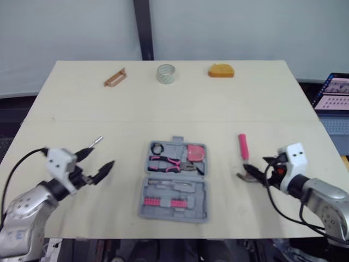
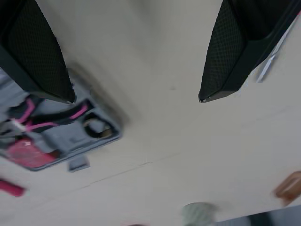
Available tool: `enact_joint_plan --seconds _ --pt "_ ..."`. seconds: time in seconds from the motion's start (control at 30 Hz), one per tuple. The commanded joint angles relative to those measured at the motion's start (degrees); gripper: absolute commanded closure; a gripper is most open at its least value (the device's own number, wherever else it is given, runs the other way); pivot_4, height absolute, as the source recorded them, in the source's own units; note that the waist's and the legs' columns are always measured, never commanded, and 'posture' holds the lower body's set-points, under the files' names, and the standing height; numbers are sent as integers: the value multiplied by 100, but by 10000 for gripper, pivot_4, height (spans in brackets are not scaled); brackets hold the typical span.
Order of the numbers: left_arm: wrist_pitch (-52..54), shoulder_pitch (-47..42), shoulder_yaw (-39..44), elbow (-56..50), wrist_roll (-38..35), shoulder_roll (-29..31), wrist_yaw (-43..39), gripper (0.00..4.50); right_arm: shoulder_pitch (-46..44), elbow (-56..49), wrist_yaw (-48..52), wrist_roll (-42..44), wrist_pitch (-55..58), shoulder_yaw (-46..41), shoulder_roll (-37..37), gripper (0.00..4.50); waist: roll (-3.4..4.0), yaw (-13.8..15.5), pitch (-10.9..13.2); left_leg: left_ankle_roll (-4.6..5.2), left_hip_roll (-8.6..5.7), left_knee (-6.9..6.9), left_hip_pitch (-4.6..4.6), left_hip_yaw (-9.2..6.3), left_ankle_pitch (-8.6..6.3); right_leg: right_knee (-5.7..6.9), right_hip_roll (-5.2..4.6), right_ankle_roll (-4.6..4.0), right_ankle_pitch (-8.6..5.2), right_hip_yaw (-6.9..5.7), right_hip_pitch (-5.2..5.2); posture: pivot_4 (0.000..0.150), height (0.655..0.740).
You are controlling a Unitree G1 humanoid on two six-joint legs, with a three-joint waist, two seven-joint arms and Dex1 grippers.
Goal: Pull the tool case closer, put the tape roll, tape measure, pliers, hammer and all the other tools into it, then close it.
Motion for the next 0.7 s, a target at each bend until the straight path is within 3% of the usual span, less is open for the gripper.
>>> enact_joint_plan --seconds 0.03,0.33,0.7 --pt "23 -416 -559 -317 -28 148 -476 0 -326 -430 -680 -73 634 60 198 17479 0 -42 0 0 0 1 1 1 0 4 0 0 0 1 0 1500 7400" --pt "-164 -1477 -1563 -267 192 11 -990 0 -863 -65 -1714 -549 1371 -61 678 17479 0 -53 0 0 -1 5 -1 1 2 22 2 0 0 0 -11 1500 7400" --pt "-251 -1724 -1888 -280 313 -197 -1038 0 -1077 296 -1955 -860 1314 73 1182 17479 1 -68 0 2 -1 5 -3 9 3 35 3 0 0 6 -24 1500 7400"
